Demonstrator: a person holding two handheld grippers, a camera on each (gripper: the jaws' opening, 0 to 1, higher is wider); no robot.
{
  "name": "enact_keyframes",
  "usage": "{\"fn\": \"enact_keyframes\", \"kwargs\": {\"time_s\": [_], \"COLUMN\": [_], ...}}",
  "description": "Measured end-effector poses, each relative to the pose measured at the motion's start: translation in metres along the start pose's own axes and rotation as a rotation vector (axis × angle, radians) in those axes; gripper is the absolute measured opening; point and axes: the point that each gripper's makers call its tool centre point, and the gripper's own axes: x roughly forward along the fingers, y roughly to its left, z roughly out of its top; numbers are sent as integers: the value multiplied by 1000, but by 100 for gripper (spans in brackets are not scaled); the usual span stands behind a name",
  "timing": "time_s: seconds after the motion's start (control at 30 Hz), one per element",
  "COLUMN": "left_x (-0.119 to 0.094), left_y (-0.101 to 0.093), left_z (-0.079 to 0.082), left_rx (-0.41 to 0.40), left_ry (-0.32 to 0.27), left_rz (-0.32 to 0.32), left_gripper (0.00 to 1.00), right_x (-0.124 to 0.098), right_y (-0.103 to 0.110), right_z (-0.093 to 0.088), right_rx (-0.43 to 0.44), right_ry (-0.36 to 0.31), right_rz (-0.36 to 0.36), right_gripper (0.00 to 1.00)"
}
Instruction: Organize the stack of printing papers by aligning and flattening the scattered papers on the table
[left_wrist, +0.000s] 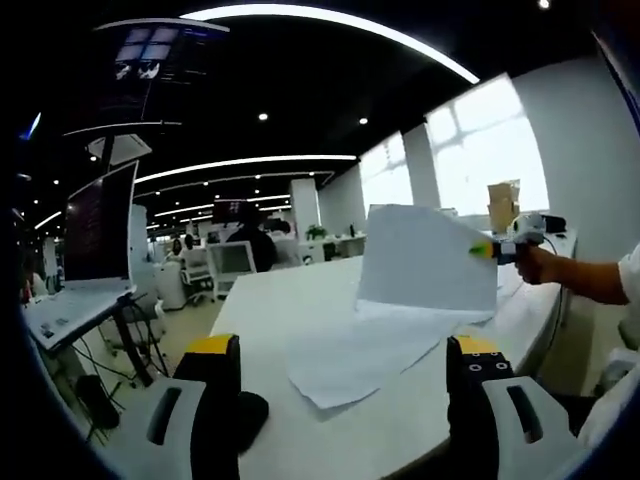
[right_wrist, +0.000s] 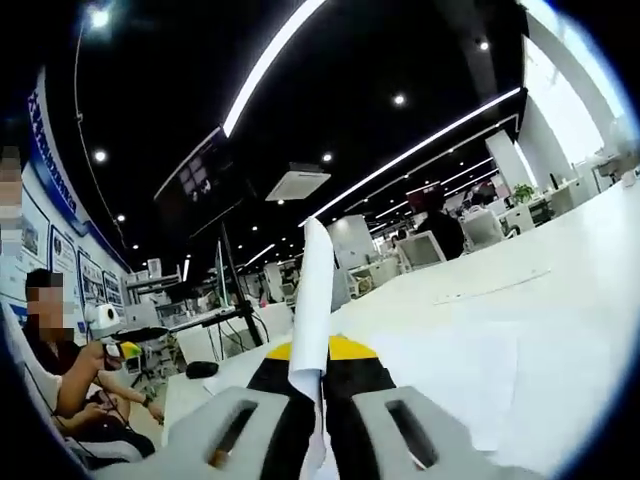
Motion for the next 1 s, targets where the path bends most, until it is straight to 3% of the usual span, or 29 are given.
{"fn": "enact_keyframes", "kwargs": {"time_s": [0.43,1.0], "left_x": [19,52], "left_y": [-9,-31], "left_z": [-6,-4], "left_rx": [-34,-63], "left_ry": [0,-27], "left_rz": [-24,-69], "left_gripper": [87,87], "right_x": [-4,-14], "right_y": [21,30], "right_z": [18,33], "right_rx": [5,8], "right_ry": [-30,-55], "right_rz": [60,95], "right_gripper": [0,0]}}
